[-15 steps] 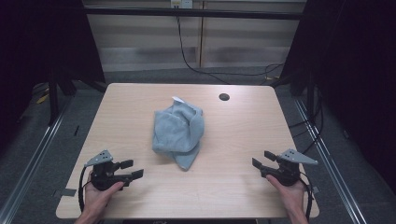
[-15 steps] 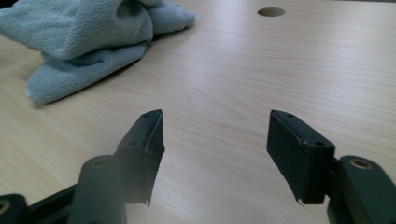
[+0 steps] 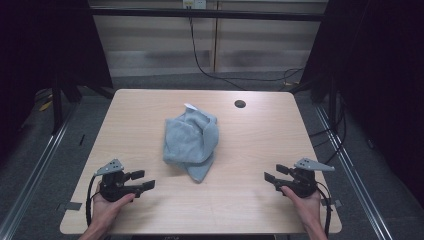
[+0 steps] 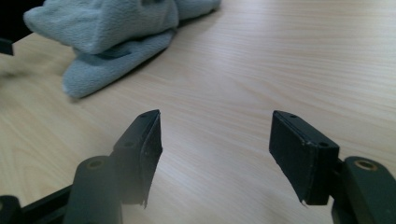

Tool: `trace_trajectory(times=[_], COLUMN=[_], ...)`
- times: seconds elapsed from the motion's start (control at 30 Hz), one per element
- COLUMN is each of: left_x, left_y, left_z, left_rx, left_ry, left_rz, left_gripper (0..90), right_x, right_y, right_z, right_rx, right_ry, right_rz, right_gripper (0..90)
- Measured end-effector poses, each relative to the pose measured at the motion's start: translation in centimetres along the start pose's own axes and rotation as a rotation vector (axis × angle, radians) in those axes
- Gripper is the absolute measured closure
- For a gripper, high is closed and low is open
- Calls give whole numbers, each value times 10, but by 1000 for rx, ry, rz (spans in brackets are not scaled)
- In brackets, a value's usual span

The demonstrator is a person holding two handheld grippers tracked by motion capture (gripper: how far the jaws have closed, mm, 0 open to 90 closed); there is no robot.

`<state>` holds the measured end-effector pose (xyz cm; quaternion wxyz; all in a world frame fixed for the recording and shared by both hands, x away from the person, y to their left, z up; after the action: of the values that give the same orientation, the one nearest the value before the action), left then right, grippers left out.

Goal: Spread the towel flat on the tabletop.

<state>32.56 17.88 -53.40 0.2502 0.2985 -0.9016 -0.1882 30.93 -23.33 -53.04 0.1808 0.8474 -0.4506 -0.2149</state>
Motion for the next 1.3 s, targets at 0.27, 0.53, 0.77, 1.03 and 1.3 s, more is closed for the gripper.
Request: trace_trajectory(times=[0.27,0.53,0.77,1.03,1.3], left_x=[3,-13,-21,-10,15], left_y=[-10,-40,-77,-82,-60], left_z=[-33,-77,-63,-47,-21], left_rx=[25,58,-34,-98,-132], left_ry=[-67,-65,-93,-161,-183], left_rz=[3,-45,-23,-3,42], left_gripper=[476,427,369,680,691], right_x=[-36,-54,-71,-83,-93], right_y=[-20,-77,-138,-178,-150], right_z=[-26,-71,-91,-92,-52], right_rx=[-18,-27,-59,-96,-151], right_ry=[84,139,151,147,178], right_rz=[-92,-149,-186,-187,-230], right_gripper=[414,378,316,717,831])
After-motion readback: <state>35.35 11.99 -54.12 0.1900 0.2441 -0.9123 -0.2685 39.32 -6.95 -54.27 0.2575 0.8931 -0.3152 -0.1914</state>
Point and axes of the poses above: each handheld gripper's, and its own axes: y roughly backward along the jaws, z roughly out of its underside, x roughly to its right, the point moved 10 cm from there along -y, roughly forward along the jaws, and after that the axes turned 2 degrees about y, right-handed, at the moved point
